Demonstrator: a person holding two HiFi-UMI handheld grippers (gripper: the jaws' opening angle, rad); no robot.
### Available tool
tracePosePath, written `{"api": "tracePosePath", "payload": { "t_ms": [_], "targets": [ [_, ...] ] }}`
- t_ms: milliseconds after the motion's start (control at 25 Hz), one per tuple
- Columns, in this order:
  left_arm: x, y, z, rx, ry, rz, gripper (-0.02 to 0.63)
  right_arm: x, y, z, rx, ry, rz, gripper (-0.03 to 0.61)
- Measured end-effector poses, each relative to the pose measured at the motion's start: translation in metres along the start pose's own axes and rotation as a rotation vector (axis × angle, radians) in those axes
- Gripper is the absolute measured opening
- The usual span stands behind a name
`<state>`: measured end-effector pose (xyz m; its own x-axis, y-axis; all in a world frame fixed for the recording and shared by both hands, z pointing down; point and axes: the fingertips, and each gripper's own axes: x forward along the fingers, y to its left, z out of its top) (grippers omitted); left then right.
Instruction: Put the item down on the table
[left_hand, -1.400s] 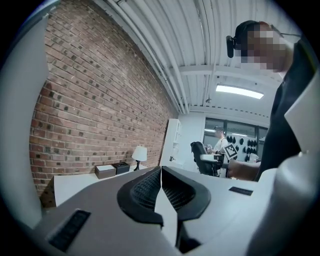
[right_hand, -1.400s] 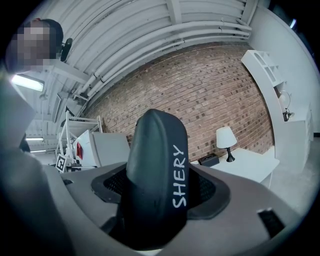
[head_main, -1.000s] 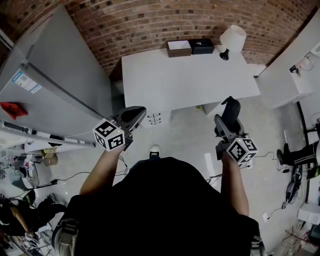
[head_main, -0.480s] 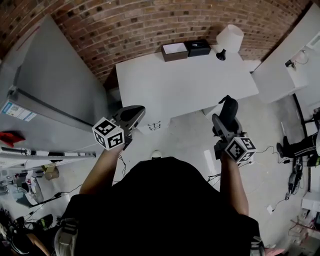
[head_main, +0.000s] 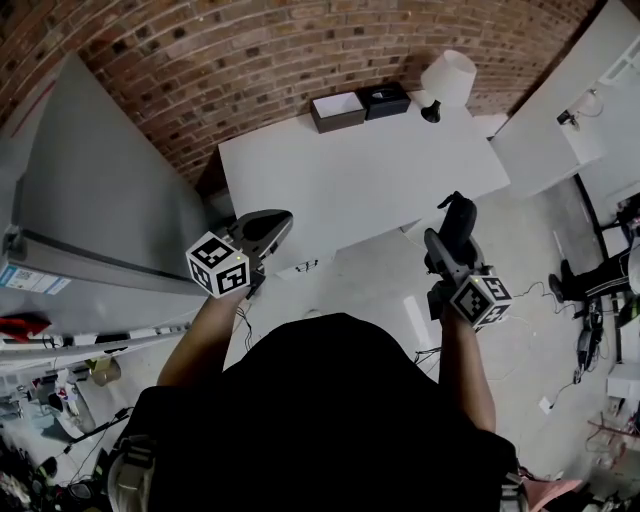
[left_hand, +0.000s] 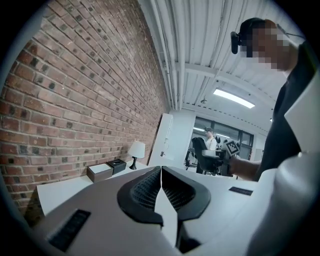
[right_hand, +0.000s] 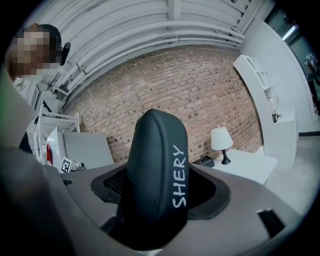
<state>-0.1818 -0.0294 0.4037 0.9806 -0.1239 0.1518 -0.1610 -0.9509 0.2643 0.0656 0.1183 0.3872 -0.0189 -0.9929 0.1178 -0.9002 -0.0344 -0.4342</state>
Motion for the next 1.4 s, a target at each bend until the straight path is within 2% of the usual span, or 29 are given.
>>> {"api": "tracePosePath", "payload": {
  "t_ms": [280, 560, 720, 880, 1400],
  "targets": [
    [-0.003, 0.023, 0.007, 0.003, -0.013, -0.046, 0.024, 0.022, 0.007, -0.003, 0.005, 0.002, -0.020, 0.345],
    [-0.007, 0.048, 0.011, -0.003, -0.016, -0.048, 0.025, 0.045, 0.014, -0.007, 0.008, 0.011, -0.023, 0.345],
    [-0.010, 0.056, 0.012, -0.007, -0.025, -0.049, 0.025, 0.052, 0.007, -0.015, -0.030, 0.030, -0.044, 0.345],
    [-0.013, 0.065, 0.013, -0.011, -0.026, -0.047, 0.023, 0.064, 0.021, -0.011, 0.005, 0.028, -0.018, 0.345],
    [-0.017, 0.080, 0.004, -0.036, -0.013, -0.032, 0.025, 0.077, 0.024, -0.015, 0.011, 0.035, -0.017, 0.345]
  ]
}}
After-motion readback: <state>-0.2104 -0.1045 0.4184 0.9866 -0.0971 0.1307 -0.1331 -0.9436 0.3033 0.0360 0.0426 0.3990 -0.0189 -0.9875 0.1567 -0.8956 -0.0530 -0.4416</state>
